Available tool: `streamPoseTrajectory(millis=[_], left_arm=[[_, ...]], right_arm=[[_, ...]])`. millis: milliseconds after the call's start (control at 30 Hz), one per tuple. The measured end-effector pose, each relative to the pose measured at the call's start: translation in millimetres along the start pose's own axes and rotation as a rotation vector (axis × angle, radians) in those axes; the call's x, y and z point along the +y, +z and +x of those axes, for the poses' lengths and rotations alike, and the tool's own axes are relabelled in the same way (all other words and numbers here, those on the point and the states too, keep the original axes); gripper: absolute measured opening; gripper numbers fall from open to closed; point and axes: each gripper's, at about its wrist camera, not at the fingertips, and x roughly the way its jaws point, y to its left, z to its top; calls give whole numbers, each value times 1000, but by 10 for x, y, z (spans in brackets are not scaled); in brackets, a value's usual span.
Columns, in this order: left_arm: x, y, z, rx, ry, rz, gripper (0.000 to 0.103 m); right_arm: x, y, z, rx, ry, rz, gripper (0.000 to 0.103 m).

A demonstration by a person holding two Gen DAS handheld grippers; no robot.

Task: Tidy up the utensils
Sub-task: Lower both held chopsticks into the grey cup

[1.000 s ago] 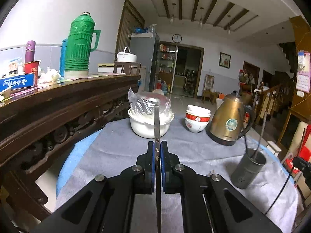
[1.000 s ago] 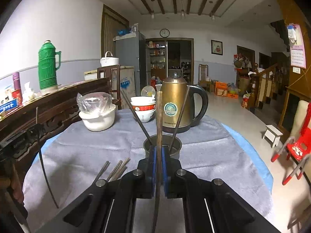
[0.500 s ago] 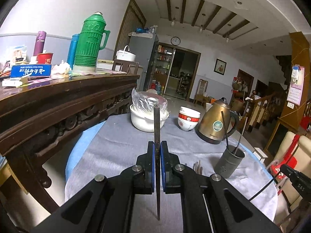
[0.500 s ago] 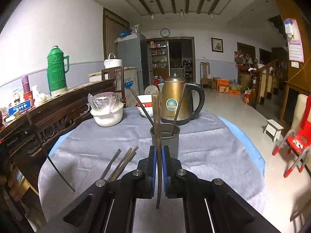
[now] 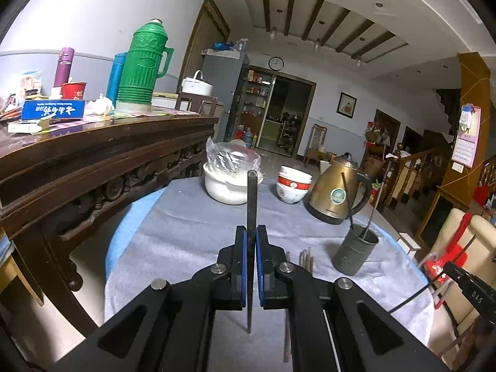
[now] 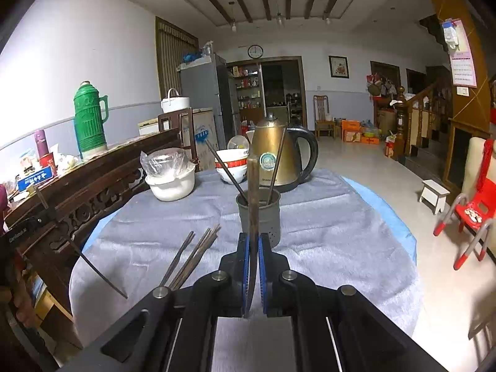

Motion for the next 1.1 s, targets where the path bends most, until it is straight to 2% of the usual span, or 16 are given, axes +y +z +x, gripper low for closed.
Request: streamPoseTrajectory(millis=[233, 467, 600, 700, 833, 1100], left_arm=[[-162, 286, 11, -25, -95, -44, 5], [-534, 781, 195, -37, -263, -102, 5], [-821, 1051, 415, -35, -340, -132, 5], [-1057, 1160, 643, -25, -359, -119, 5], [-1296, 1206, 961, -2, -358, -104, 5], [-1641, 1027, 1545, 74, -324, -38, 5]], right_arm=[[-57, 298, -106, -79, -1, 9, 6], [-180, 864, -150, -187, 14, 30, 6], [-198, 1162, -22, -209, 26, 17, 6], [-249, 1331, 180, -198, 46, 36, 6], [-304, 1396, 476, -163, 45, 43, 6], [-428, 1324, 1052, -65, 36, 43, 6]])
